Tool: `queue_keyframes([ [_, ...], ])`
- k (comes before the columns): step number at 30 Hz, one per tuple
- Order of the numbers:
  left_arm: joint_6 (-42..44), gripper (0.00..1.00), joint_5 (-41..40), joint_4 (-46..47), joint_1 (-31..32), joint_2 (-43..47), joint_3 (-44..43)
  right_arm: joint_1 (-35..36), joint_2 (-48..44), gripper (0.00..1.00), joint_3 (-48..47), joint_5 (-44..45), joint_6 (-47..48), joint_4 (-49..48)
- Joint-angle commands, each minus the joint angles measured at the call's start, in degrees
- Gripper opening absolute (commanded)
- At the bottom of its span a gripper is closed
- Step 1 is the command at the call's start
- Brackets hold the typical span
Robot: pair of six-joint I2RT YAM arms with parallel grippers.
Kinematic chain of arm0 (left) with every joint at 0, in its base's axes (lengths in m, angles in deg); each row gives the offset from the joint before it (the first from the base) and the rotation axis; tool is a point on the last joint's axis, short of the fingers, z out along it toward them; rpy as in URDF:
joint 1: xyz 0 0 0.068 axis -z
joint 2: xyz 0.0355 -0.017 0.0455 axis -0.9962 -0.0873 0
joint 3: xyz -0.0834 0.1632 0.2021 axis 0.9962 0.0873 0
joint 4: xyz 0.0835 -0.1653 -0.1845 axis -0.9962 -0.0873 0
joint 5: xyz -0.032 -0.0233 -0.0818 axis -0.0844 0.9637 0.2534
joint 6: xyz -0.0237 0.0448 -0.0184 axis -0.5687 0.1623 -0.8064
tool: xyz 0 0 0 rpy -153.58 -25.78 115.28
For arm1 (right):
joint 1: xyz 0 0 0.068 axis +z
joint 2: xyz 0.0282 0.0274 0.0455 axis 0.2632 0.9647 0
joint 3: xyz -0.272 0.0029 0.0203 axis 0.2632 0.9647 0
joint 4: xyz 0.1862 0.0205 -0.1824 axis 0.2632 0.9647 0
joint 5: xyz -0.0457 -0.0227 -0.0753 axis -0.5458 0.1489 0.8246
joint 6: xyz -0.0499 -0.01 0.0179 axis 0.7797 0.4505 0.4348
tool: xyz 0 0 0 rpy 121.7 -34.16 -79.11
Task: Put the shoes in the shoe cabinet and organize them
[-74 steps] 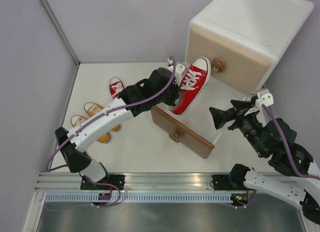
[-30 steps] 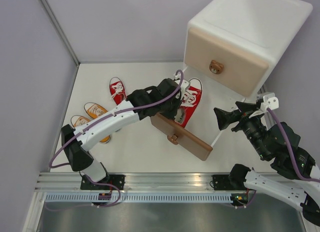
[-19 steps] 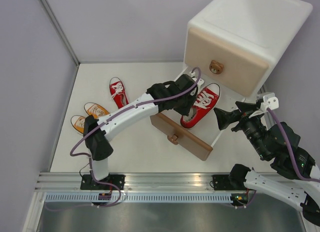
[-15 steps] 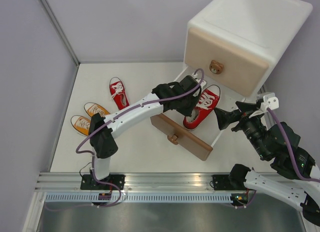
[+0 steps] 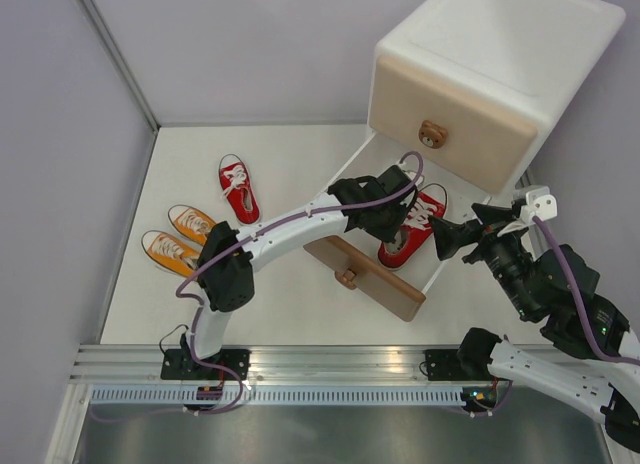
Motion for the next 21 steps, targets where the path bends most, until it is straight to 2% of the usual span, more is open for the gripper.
queue_keyframes([
  [1, -1.20, 0.02, 0.68, 7.32, 0.17, -0.86, -2.81, -0.14, -0.91, 0.98, 0.37, 1.62, 0.88, -1.34],
  [9, -0.76, 0.03, 1.64, 8.11, 0.17, -2.62, -1.50, -0.14, -0.91, 0.98, 0.81, 1.88, 0.88, -1.34],
  [11, -0.67, 0.09, 1.29, 8.38, 0.17, -2.71, -1.05, -0.14, -0.73, 0.98, 0.90, 1.97, 0.88, -1.43],
  [15, 0.47, 0.11, -0.37, 8.38, 0.17, -2.63, 0.00, -0.14, -0.56, 0.98, 0.99, 1.70, 0.88, -1.61],
  [21, 0.56, 0.32, -0.73, 8.20, 0.17, -1.14, 0.18, -0.14, -0.30, 0.98, 0.37, 1.53, 0.79, -1.17],
])
